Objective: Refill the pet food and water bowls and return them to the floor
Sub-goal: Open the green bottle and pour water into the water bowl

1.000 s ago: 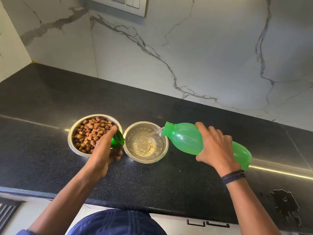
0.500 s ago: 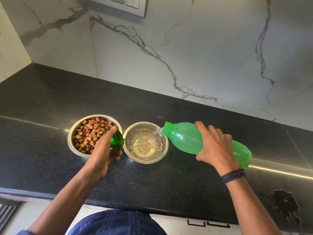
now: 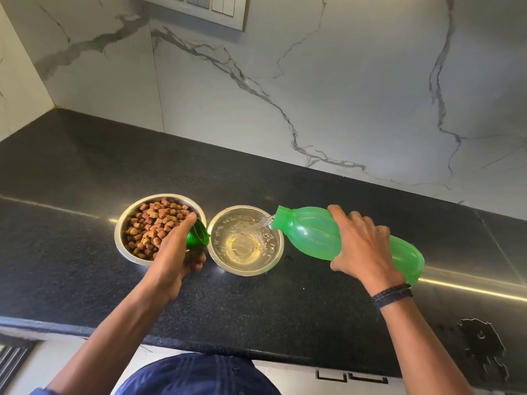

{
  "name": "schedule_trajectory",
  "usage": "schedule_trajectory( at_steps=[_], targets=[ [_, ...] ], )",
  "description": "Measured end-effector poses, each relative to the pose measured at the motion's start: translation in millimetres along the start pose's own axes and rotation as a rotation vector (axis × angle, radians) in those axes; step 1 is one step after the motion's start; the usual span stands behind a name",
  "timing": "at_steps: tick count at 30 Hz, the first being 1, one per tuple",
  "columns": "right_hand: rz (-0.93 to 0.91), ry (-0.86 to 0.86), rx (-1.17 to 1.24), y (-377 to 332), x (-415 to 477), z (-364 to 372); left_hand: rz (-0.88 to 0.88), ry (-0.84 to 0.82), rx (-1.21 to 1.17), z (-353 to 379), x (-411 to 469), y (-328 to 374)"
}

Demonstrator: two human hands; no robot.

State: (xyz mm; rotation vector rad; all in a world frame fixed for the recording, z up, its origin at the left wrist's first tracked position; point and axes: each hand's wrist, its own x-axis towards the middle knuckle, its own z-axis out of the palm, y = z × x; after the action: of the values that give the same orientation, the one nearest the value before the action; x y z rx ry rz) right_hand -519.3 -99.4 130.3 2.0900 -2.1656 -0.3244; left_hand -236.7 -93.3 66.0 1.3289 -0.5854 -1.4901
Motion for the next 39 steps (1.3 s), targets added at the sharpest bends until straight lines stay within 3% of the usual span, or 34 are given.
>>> schedule_trajectory(
  at_steps=[39],
  targets=[
    [-0.007,0.012,0.003,-0.3,1.7,-0.5,-0.014,0.005,0.024,-2.5,2.5,0.3]
  ],
)
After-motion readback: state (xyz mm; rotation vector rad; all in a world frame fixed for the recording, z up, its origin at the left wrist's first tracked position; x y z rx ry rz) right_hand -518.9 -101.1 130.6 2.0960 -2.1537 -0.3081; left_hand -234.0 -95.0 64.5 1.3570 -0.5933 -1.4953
